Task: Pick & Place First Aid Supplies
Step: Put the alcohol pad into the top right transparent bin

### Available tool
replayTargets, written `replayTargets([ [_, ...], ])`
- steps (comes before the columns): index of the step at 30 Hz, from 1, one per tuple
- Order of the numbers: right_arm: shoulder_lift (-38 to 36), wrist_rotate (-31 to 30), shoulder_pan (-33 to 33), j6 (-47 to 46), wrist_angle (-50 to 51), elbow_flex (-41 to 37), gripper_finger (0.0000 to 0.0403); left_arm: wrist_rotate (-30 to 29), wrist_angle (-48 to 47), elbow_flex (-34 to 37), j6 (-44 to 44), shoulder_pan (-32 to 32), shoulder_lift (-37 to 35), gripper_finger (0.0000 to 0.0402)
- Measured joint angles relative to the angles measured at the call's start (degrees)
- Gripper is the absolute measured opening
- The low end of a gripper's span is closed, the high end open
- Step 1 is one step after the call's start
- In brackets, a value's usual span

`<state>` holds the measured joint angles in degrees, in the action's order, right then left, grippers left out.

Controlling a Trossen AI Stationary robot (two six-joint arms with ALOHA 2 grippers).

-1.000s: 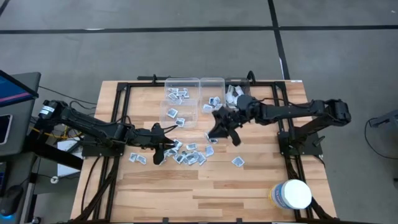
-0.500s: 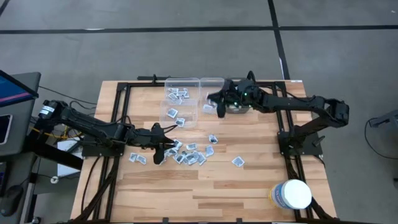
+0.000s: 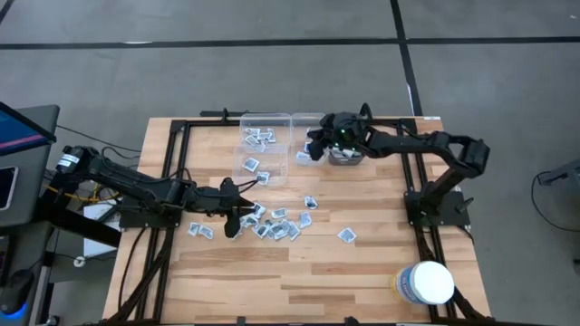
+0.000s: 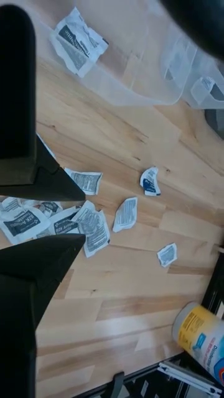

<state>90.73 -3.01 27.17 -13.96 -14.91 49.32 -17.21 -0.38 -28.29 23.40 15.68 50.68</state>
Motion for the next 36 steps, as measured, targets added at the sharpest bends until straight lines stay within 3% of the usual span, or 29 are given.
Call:
replayTargets([
  [21, -0.8, 0.0, -0.1, -1.6, 7.6, 0.0, 0.0158, -0.2, -0.2, 0.0, 0.0, 0.0, 0.0, 0.0094],
  [32, -1.2, -12.1, -1.3, -4.6, 21.0, 1.7, 0.0163, 0.6, 0.0, 0.0, 0.0, 0.0, 0.0, 0.0094],
  [36, -1.2, -13.4, -1.3, -5.1, 23.0, 3.5, 0.0155, 0.6, 0.2, 0.0, 0.0, 0.0, 0.0, 0.0094],
])
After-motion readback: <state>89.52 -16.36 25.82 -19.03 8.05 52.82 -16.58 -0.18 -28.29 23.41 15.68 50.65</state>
